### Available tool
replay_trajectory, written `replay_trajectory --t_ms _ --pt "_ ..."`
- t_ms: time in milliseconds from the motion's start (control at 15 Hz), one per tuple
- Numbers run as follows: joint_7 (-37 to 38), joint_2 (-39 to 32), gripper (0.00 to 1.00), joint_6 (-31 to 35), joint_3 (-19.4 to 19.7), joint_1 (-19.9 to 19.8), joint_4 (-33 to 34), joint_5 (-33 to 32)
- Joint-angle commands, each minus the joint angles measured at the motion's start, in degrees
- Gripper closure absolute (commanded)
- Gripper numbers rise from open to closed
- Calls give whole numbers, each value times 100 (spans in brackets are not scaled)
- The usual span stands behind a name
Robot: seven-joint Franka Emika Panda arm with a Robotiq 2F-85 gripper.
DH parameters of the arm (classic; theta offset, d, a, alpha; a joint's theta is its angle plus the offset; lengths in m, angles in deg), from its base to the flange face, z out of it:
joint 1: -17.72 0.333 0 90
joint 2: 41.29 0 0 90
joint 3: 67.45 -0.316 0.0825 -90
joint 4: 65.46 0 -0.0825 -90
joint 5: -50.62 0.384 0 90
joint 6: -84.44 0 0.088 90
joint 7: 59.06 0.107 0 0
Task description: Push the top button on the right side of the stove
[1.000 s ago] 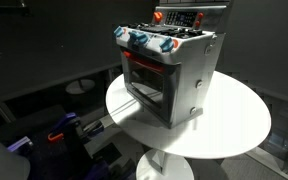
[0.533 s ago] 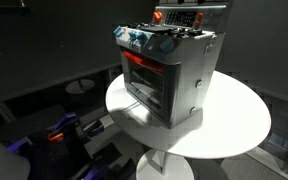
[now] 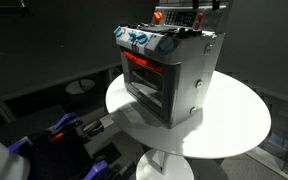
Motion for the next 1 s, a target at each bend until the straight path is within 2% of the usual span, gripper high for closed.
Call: replay_trajectory --t_ms 0,533,933 --pt "223 -380 0 -176 160 156 532 -26" --pt "259 -759 0 -366 273 257 938 39" --pt "224 -474 0 -460 293 276 701 27"
